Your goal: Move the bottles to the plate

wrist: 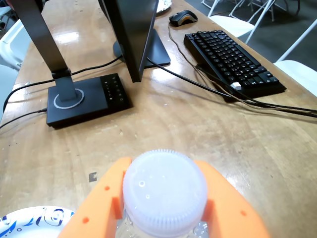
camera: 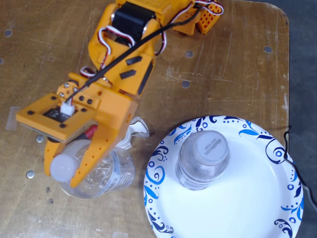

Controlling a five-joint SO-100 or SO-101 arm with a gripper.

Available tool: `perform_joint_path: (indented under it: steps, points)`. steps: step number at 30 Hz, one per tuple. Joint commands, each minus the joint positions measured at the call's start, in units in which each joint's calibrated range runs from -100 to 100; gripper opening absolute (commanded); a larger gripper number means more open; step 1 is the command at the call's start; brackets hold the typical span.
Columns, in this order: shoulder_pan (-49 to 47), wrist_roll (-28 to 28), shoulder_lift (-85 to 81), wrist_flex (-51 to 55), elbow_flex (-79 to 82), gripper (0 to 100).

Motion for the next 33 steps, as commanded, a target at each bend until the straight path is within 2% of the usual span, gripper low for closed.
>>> perform_joint_path:
  steps: [1, 8, 13, 21, 23, 29, 33]
  points:
    - [-0.42, -0.26, -4.09, -3.00, -1.27, 1]
    - [-0.53, 0.00, -4.17, -5.79, -1.99, 1]
    - [0.33, 3.66, -4.51, -8.75, -1.27, 1]
    - [-2.15, 3.55, -5.02, -10.23, 2.42, 1]
    - [-3.33, 3.55, -6.11, -15.01, 7.47, 1]
    - [-7.32, 1.83, -12.52, -38.08, 29.81, 1]
    - [-8.19, 0.89, -15.89, -42.69, 36.39, 1]
